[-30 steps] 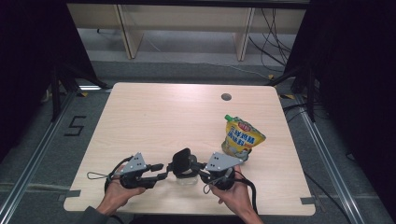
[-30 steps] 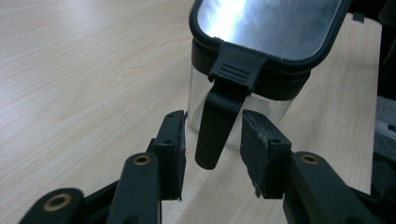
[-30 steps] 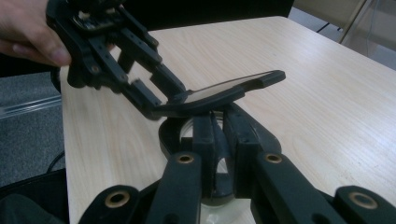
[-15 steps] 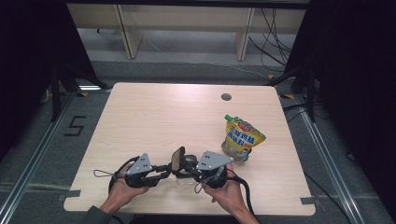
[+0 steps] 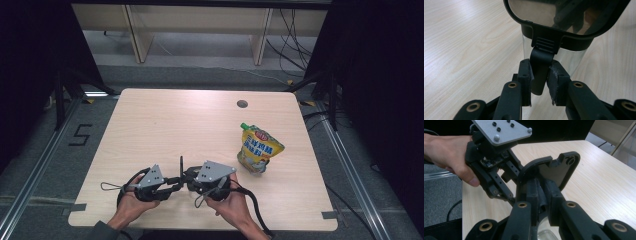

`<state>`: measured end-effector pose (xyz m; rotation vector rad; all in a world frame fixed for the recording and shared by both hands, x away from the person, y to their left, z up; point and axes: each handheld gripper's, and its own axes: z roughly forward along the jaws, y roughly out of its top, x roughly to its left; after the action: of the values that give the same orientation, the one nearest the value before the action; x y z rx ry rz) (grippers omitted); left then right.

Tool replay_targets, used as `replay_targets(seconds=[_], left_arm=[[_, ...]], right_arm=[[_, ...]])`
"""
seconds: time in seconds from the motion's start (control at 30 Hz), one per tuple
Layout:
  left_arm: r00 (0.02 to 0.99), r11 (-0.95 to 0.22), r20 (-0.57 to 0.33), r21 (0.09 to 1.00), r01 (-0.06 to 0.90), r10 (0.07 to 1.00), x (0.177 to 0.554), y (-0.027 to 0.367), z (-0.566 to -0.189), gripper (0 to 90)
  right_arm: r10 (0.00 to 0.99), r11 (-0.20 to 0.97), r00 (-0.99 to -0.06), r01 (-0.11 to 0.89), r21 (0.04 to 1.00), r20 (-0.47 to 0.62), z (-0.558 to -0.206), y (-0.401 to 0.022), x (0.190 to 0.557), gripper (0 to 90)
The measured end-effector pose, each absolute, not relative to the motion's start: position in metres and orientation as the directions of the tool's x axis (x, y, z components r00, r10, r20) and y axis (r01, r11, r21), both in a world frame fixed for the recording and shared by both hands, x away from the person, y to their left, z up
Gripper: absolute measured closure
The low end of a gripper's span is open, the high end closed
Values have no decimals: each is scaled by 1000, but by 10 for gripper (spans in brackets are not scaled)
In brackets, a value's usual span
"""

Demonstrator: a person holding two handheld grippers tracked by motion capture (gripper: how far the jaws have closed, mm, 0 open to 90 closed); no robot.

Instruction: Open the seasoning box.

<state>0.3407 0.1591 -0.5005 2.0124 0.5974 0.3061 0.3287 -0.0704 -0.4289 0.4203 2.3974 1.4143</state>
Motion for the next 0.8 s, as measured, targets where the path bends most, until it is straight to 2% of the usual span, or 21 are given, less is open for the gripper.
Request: replay_targets(seconds=[0.3,0.5,0.8], left_arm=[[851,-409,-32,867,284,524,341,160,-500,716],[846,-402,-54,863,306,530,336,167,-499,577],[824,-389,-57,862,325,563,321,179,-498,411]], right_arm=[[417,453,-903,104,886,-107,-430,-70,330,810],[440,434,-891,107,895,-107,-430,-89,331,747],[504,408,-861,165,898,-71,-447,-142,325,664]])
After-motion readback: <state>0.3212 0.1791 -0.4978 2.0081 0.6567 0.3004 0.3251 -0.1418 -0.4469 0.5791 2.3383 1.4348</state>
